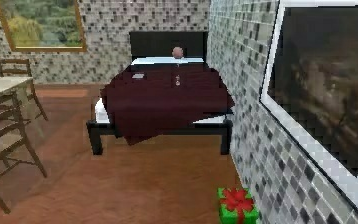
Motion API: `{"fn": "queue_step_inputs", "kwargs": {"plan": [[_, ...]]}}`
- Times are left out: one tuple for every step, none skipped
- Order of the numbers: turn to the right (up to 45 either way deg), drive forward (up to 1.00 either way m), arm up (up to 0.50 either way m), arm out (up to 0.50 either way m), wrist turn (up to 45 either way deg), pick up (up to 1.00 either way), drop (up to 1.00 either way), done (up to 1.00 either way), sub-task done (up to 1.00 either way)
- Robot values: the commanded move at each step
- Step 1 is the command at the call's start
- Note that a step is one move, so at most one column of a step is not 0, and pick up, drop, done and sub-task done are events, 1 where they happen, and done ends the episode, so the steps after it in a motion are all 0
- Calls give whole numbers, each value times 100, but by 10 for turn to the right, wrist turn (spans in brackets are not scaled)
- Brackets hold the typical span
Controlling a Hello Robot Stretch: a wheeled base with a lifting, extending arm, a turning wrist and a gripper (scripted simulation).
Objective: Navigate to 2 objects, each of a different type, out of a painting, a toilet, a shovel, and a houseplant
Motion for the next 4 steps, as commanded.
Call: {"fn": "queue_step_inputs", "kwargs": {"plan": [[-450,0,0,0,0,0,0,0,0],[-90,0,0,0,0,0,0,0,0],[0,100,0,0,0,0,0,0,0],[-90,0,0,0,0,0,0,0,0]]}}
